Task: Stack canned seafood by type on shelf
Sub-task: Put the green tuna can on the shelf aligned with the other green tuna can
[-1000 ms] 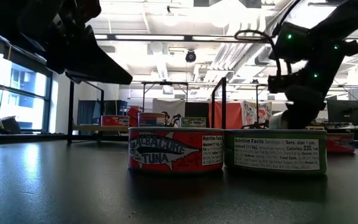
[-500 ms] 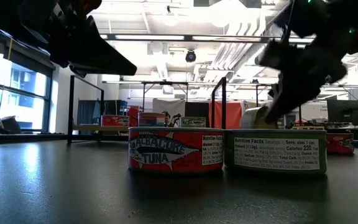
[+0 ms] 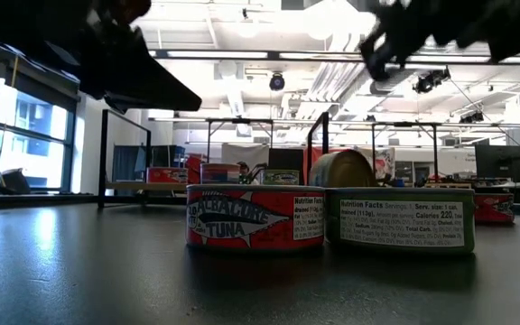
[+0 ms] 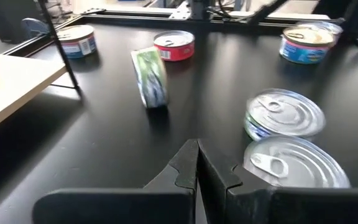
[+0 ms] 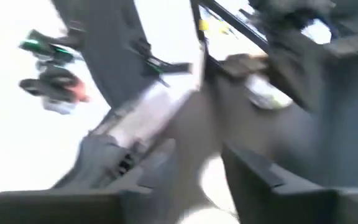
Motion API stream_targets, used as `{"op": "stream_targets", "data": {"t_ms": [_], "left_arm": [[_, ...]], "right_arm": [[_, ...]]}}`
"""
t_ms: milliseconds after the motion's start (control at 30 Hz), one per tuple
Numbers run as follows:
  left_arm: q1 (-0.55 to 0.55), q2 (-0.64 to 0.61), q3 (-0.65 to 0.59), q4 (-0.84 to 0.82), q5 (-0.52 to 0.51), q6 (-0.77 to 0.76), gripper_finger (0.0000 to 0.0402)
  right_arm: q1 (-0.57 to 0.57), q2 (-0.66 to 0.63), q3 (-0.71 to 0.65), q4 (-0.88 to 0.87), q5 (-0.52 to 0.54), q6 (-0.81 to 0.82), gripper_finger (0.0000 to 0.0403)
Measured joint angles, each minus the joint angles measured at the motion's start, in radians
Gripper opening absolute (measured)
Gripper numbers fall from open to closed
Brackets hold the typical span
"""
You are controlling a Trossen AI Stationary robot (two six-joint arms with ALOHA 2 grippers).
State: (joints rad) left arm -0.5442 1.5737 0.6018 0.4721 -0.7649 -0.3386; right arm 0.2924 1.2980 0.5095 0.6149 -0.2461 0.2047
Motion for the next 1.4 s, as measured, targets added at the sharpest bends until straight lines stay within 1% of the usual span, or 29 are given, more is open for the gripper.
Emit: {"op": "stream_targets", "data": {"t_ms": [67, 100, 167, 267, 367, 433, 467, 533, 633, 733, 800, 867, 900, 967, 1133, 1300, 1400], "left_arm": [[0.016, 0.0, 0.0, 0.001, 0.0, 0.0, 0.0014], [0.025, 0.0, 0.0, 0.002, 0.002, 0.0, 0.0022], [0.047, 0.0, 0.0, 0.013, 0.021, 0.001, 0.0042], [0.09, 0.0, 0.0, 0.061, 0.098, 0.015, 0.0083], [0.136, 0.025, 0.019, 0.123, 0.184, 0.105, 0.0129], [0.166, 0.056, 0.063, 0.147, 0.225, 0.182, 0.0159], [0.183, 0.075, 0.094, 0.142, 0.237, 0.196, 0.0172], [0.221, 0.119, 0.172, 0.073, 0.24, 0.202, 0.0194], [0.271, 0.197, 0.307, -0.089, 0.238, 0.21, 0.0217], [0.309, 0.264, 0.435, -0.226, 0.246, 0.168, 0.0231], [0.334, 0.293, 0.505, -0.308, 0.295, 0.13, 0.0237], [0.358, 0.315, 0.549, -0.34, 0.364, 0.114, 0.0242], [0.367, 0.322, 0.563, -0.339, 0.4, 0.11, 0.0244], [0.383, 0.337, 0.582, -0.339, 0.429, 0.114, 0.0247], [0.414, 0.402, 0.59, -0.298, 0.415, 0.21, 0.0248], [0.427, 0.479, 0.591, -0.166, 0.414, 0.221, 0.0248], [0.434, 0.511, 0.591, -0.123, 0.403, 0.221, 0.0248]], "right_arm": [[0.028, -0.002, 0.0, 0.019, 0.009, -0.026, 0.0168], [0.04, -0.007, 0.0, 0.002, 0.026, -0.033, 0.0182], [0.062, -0.016, 0.0, -0.058, 0.088, -0.033, 0.02], [0.102, -0.019, 0.0, -0.208, 0.256, 0.01, 0.0207], [0.142, -0.019, 0.0, -0.356, 0.427, 0.096, 0.0208], [0.167, -0.018, 0.0, -0.444, 0.525, 0.182, 0.0209], [0.181, -0.018, 0.0, -0.474, 0.565, 0.223, 0.0209], [0.21, -0.015, 0.0, -0.518, 0.635, 0.294, 0.0209], [0.255, -0.014, 0.0, -0.552, 0.719, 0.37, 0.0209], [0.3, -0.009, 0.0, -0.556, 0.767, 0.419, 0.0209], [0.328, -0.007, 0.0, -0.552, 0.782, 0.425, 0.0209], [0.355, -0.007, 0.0, -0.551, 0.812, 0.426, 0.0209], [0.367, -0.007, 0.0, -0.551, 0.83, 0.426, 0.0209], [0.385, -0.007, 0.0, -0.55, 0.868, 0.425, 0.0209], [0.405, -0.007, 0.0, -0.551, 0.927, 0.425, 0.0209], [0.404, -0.007, 0.0, -0.552, 0.932, 0.425, 0.0209], [0.404, -0.007, 0.0, -0.551, 0.932, 0.425, 0.0209]]}}
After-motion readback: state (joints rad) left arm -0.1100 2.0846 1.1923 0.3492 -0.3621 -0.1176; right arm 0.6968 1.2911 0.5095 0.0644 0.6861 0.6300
